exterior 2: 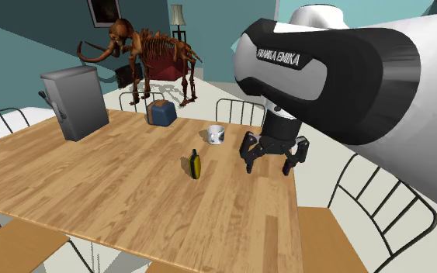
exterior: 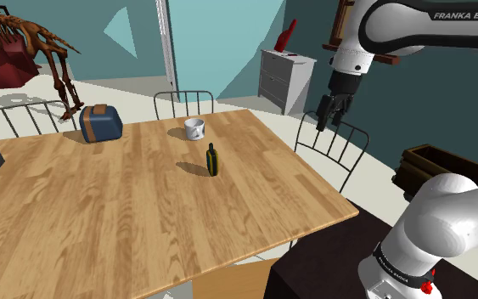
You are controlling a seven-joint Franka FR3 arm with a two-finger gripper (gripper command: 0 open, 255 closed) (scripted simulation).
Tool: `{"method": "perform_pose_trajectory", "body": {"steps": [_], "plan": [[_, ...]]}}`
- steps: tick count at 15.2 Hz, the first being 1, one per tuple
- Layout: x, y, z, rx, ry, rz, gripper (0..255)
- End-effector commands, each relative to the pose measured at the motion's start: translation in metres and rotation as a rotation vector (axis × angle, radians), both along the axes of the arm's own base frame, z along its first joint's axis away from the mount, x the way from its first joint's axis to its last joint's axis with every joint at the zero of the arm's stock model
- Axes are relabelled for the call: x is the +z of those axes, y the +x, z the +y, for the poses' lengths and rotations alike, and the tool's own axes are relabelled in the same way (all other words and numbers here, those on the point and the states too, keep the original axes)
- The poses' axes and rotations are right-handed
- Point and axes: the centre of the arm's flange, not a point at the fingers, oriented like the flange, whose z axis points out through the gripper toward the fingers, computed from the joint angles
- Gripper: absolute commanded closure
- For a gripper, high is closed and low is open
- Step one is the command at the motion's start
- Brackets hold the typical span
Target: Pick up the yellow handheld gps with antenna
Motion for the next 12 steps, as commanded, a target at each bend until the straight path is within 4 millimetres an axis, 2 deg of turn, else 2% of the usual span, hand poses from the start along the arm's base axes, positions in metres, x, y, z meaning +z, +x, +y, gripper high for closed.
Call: {"method": "perform_pose_trajectory", "body": {"steps": [1,12], "plan": [[0.000,0.000,0.000,0.000,0.000,0.000,0],[-0.042,0.112,0.102,-0.019,-0.103,0.022,0]]}}
